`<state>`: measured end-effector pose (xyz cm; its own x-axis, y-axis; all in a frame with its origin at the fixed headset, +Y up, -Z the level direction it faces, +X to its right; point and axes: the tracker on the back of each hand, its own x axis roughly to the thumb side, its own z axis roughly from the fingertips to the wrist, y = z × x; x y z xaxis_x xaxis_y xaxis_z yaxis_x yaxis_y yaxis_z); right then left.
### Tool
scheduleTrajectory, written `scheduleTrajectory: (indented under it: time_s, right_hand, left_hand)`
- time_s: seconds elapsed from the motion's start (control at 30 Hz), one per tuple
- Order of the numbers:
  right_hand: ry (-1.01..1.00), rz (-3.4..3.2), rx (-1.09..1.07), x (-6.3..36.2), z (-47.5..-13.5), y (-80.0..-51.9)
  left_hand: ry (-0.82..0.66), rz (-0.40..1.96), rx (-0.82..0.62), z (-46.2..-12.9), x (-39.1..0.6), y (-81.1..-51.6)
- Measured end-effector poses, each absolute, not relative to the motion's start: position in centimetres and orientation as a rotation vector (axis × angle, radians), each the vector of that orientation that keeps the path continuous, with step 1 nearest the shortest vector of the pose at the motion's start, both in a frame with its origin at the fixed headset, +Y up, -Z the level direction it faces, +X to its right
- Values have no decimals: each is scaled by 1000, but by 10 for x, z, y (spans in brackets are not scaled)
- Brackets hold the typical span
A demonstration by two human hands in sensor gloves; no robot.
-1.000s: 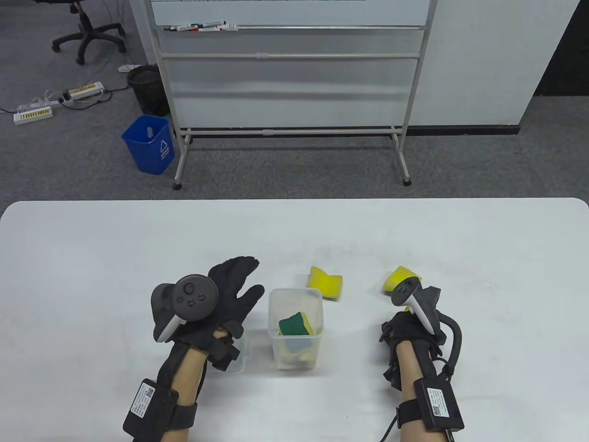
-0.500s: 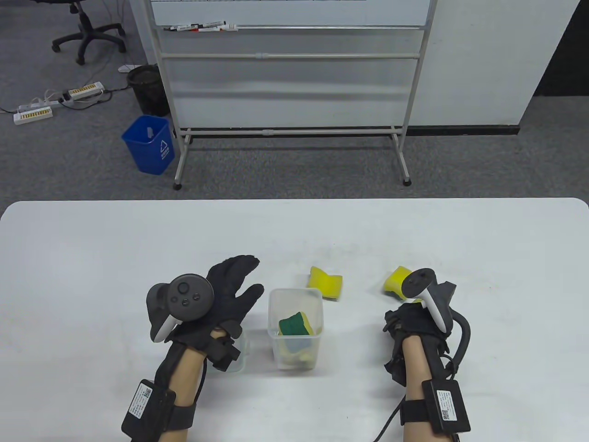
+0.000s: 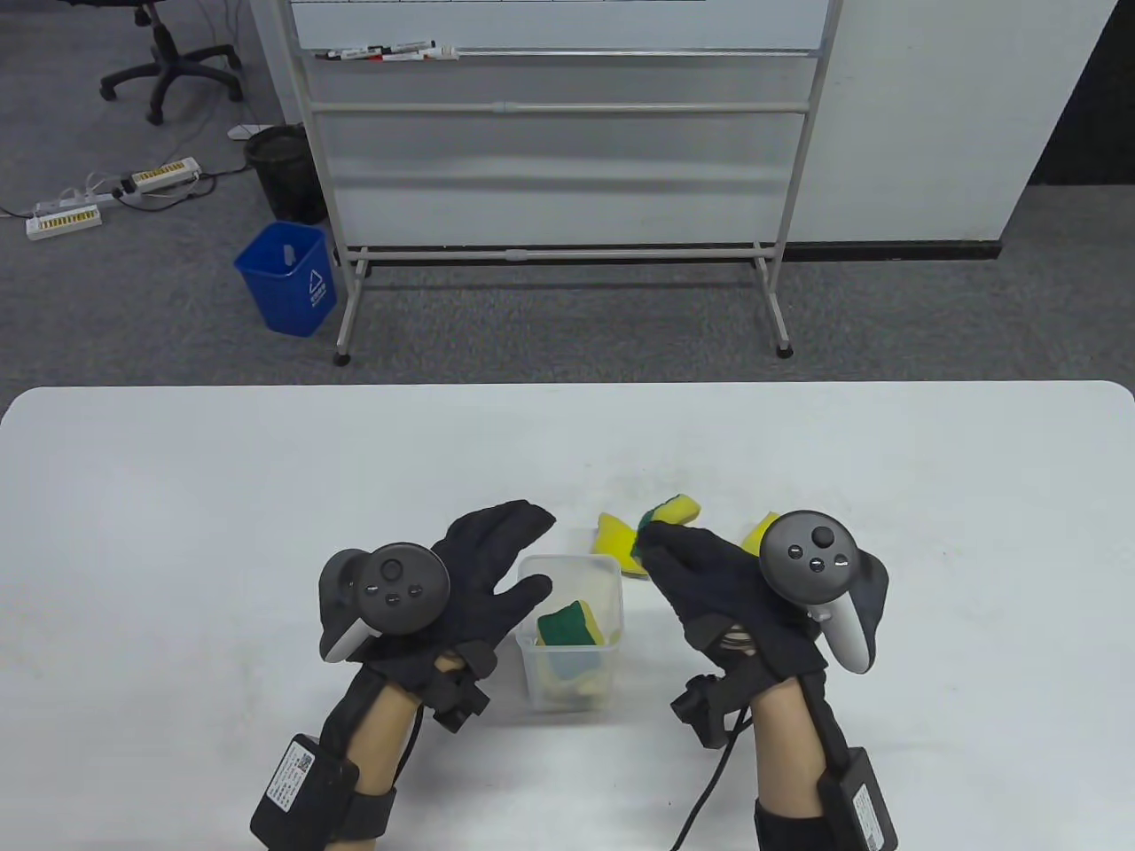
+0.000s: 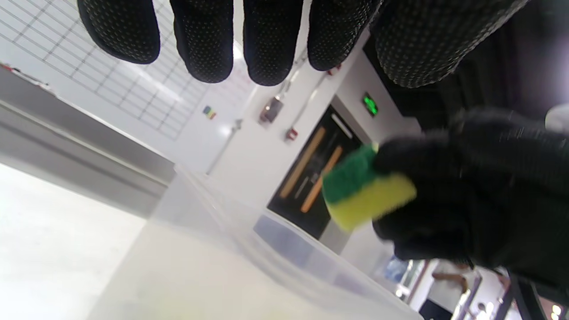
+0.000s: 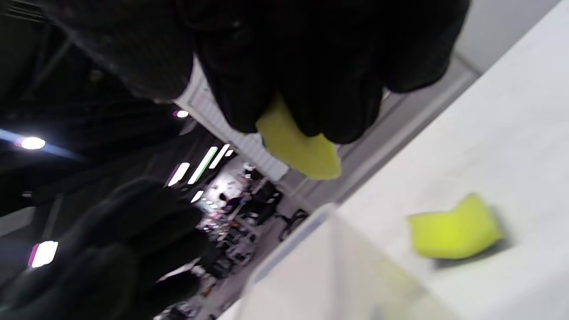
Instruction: Squeeze sponges into plastic airtight container
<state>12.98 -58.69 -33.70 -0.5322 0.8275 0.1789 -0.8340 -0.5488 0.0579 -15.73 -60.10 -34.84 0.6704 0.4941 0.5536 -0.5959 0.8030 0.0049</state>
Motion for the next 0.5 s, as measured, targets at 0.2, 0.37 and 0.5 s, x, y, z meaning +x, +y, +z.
scheduleTrajectory:
  time_s: [0.2,0.37,0.5]
  right_hand:
    - [9,1990,415,106,-332,-586]
    - [89,1894,505,96,-333,-589]
    - [136,1833,540,94,-336,-595]
  left_hand:
    - [-615,656,202,-348,-155,-602]
    - [-643,699,196,-350,-157,-603]
    - [-645,739,193,-351,-160,-604]
